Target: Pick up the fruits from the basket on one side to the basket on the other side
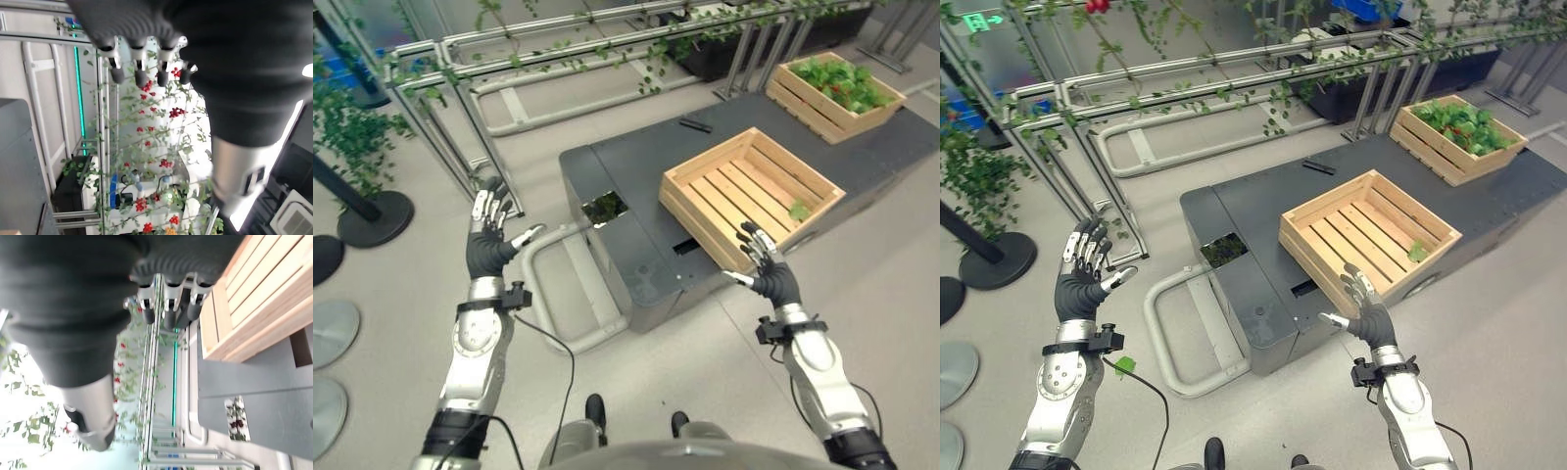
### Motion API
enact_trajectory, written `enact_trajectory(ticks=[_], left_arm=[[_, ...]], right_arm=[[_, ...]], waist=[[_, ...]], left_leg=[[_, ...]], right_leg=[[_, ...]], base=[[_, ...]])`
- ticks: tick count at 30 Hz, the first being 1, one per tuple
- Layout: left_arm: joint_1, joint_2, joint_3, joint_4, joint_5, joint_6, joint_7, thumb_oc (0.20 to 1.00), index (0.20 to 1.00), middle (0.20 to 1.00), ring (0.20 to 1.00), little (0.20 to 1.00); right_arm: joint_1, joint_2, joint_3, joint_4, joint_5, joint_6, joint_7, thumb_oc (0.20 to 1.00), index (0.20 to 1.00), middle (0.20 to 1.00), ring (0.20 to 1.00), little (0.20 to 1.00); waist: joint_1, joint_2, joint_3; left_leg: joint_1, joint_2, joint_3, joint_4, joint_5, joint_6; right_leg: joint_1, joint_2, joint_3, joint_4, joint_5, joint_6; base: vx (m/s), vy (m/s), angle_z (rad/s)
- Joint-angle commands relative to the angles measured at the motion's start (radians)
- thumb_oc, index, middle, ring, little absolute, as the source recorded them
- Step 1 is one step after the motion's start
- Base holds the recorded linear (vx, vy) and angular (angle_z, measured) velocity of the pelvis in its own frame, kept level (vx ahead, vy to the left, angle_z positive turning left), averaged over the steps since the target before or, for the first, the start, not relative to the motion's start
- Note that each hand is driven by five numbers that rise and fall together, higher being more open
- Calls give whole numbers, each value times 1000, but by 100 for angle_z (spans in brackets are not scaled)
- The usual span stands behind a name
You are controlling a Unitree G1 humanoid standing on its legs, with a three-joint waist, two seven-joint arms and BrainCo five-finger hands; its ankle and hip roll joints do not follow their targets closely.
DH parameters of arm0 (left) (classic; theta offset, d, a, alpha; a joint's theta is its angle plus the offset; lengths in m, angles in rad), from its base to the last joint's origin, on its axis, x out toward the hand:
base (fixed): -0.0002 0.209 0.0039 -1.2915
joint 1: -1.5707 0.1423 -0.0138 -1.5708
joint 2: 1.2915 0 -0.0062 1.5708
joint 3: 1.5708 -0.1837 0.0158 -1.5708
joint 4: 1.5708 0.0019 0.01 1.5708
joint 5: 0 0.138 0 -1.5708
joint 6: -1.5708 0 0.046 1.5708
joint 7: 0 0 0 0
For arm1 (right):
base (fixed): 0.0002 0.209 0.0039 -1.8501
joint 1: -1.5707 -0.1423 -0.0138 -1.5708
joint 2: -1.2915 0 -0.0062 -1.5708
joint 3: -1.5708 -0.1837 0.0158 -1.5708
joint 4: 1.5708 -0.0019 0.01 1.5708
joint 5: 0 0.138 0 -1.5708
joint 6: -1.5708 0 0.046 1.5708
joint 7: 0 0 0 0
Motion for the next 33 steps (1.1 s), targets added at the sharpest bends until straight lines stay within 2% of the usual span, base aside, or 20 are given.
enact_trajectory(ticks=[1,2,4,5,6,9,13,20,30,33], left_arm=[[11,18,11,-59,61,-73,-9,1000,1000,1000,1000,1000],[15,16,14,-63,60,-73,-10,1000,1000,1000,1000,1000],[30,30,27,-80,55,-76,-15,1000,1000,1000,1000,1000],[39,33,38,-91,59,-74,-20,1000,1000,1000,1000,1000],[52,25,39,-84,59,-74,-26,1000,1000,1000,1000,1000],[44,2,37,-64,45,-79,-24,1000,1000,1000,1000,1000],[37,-9,14,-58,38,-75,-35,1000,1000,1000,1000,1000],[22,-11,-35,-40,29,-57,-44,1000,1000,1000,1000,1000],[17,-30,-100,-7,-3,-23,-78,1000,1000,1000,1000,1000],[13,-31,-98,-6,-3,-21,-76,1000,1000,1000,1000,1000]], right_arm=[[-25,-12,-19,-63,18,-57,8,1000,1000,1000,1000,1000],[-27,-6,-10,-61,20,-57,9,1000,1000,1000,1000,1000],[-36,6,13,-68,33,-61,12,1000,1000,1000,1000,1000],[-33,12,23,-69,33,-59,13,1000,1000,1000,1000,1000],[-41,9,35,-62,26,-54,19,1000,1000,1000,1000,1000],[-23,1,40,-69,20,-51,37,1000,1000,1000,1000,1000],[3,-4,42,-86,25,-49,45,1000,1000,1000,1000,1000],[4,-20,55,-86,37,-49,34,1000,1000,1000,1000,1000],[2,-22,29,-86,33,-52,7,1000,1000,1000,1000,1000],[3,-32,9,-102,-16,-57,-19,1000,1000,1000,1000,1000]], waist=[[-18,32,-67],[-11,36,-67],[14,37,-61],[32,42,-65],[27,41,-63],[8,37,-74],[-5,43,-92],[6,41,-125],[11,38,-131],[10,38,-135]], left_leg=[[-12,51,39,36,-66,-24],[3,55,66,29,-73,-26],[33,68,133,18,-85,-32],[36,80,165,21,-87,-35],[57,79,191,3,-90,-36],[76,67,204,-1,-87,-33],[105,75,213,-26,-76,-44],[118,93,182,-93,-13,-75],[124,102,150,-86,-9,-86],[128,102,151,-88,-10,-86]], right_leg=[[-31,48,-52,71,21,53],[-42,28,-118,51,27,47],[-61,-38,-325,-5,65,31],[-35,-84,-430,-13,64,32],[-29,-92,-448,-19,83,36],[-38,-57,-363,-20,74,40],[-9,-35,-354,-67,75,33],[53,-3,-383,-162,88,19],[103,3,-405,-192,83,7],[107,3,-406,-194,82,8]], base=[[-26,156,-74],[-20,149,-132],[-38,80,-169],[-41,67,-145],[-2,79,-107],[76,-8,-96],[74,-91,-23],[17,-115,11],[7,-35,18],[0,3,8]])
